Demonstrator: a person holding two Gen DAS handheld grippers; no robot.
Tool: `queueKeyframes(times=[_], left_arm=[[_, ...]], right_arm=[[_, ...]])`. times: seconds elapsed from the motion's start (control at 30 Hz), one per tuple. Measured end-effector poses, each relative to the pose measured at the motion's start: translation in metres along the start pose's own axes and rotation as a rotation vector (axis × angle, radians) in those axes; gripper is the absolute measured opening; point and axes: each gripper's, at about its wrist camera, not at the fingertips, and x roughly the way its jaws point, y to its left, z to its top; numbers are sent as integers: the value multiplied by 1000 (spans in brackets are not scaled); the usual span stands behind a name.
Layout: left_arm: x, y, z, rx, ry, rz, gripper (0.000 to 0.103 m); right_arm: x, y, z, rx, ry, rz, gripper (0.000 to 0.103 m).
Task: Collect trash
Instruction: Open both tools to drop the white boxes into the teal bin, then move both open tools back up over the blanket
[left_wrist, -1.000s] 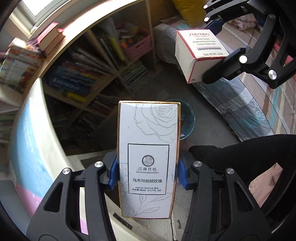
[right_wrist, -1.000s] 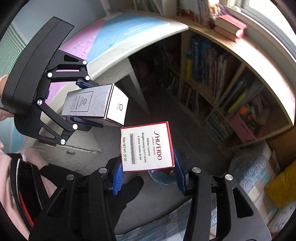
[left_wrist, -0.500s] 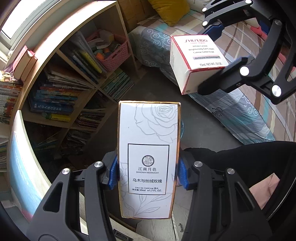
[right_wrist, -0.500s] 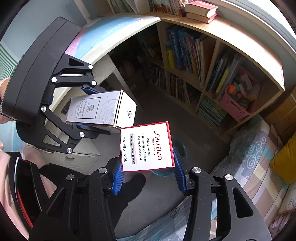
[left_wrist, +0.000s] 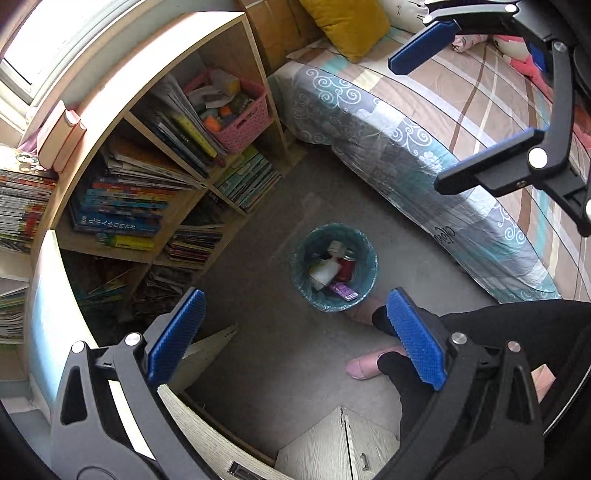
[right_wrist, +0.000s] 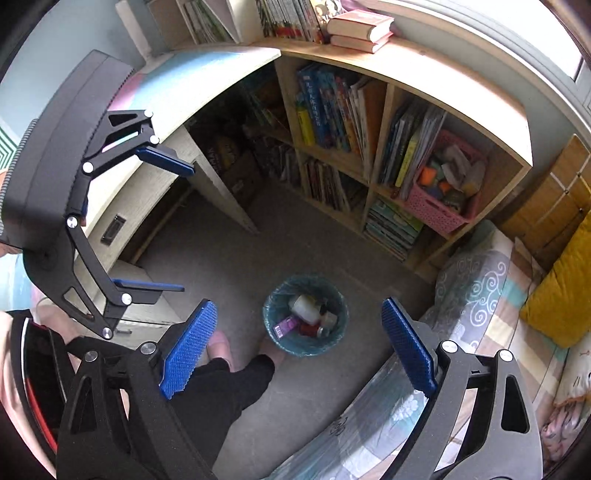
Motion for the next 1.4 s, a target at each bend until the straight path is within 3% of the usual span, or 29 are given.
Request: queueKeyframes(times=[0.63,0.93,1.0,1.17,1.4], left_arm=[[-11,3,-14,-45,-8,26,96],[-19,14,-32,-143,-17,30,96],[-23,18,-39,-186,-22,52,96],[-34,38,-67,-359,-35,103,96],[-51,60,-114,-527,-30,197,96]], right_arm=[[1,12,6,-42,1,-33,90],[8,20,19,-52,1,-109,90],[9,24,23,-64,-1,-123,90],[16,40,39,-87,2,-56,90],[33,88,73,-205,0,15,90]])
